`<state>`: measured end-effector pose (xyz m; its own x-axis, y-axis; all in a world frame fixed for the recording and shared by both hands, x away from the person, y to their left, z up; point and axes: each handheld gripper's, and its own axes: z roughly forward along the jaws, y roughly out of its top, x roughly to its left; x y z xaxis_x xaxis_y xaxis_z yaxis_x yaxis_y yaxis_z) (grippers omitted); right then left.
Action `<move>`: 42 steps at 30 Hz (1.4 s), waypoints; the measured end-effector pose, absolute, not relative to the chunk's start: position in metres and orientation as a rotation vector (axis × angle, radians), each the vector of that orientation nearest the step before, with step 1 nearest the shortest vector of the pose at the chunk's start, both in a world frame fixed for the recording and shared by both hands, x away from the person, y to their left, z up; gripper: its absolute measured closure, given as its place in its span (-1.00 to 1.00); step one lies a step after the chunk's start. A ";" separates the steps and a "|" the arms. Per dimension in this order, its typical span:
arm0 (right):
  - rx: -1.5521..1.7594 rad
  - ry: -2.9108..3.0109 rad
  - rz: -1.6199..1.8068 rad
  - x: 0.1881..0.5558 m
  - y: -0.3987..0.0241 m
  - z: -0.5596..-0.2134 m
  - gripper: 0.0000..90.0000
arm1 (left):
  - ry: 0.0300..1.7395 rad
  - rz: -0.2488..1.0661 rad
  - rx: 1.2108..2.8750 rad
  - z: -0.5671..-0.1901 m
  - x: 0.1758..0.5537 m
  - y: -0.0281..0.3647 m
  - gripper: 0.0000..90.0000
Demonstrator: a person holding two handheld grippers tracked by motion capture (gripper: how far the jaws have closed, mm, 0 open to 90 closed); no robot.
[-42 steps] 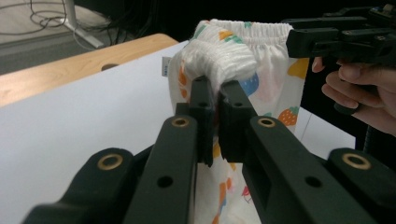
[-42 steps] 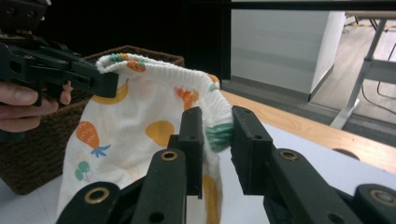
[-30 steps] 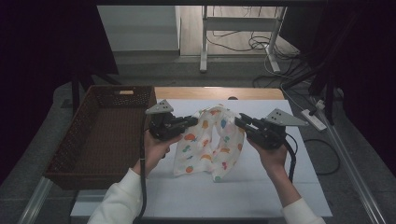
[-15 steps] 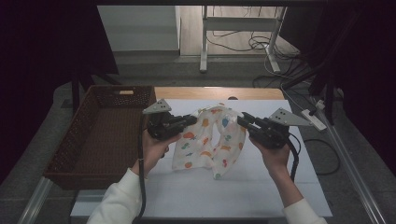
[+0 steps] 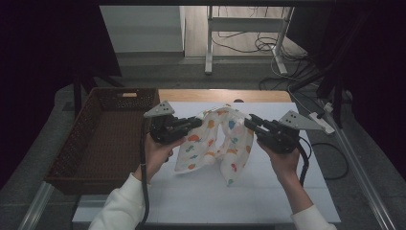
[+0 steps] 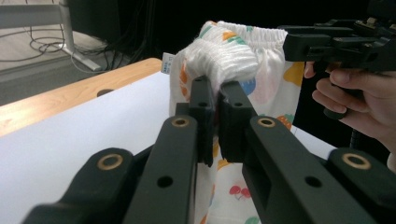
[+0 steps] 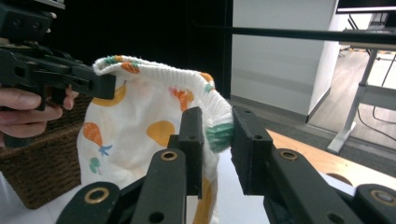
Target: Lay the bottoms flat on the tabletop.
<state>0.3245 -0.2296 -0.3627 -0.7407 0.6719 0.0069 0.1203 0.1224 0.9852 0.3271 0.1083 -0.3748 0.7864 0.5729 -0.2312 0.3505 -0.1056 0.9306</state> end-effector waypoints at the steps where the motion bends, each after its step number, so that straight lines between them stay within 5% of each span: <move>1: 0.755 1.960 1.660 0.323 -0.230 -0.360 0.65 | 0.722 0.224 1.714 -0.373 0.325 0.108 0.91; 42: 0.716 1.935 1.687 0.314 -0.232 -0.349 0.65 | 0.693 0.238 1.697 -0.363 0.317 0.110 0.91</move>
<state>0.3139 -0.2319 -0.3490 -0.7521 0.6589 -0.0119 0.0778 0.1068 0.9912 0.3167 0.1097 -0.3633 0.7997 0.5626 -0.2095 0.3146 -0.0955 0.9444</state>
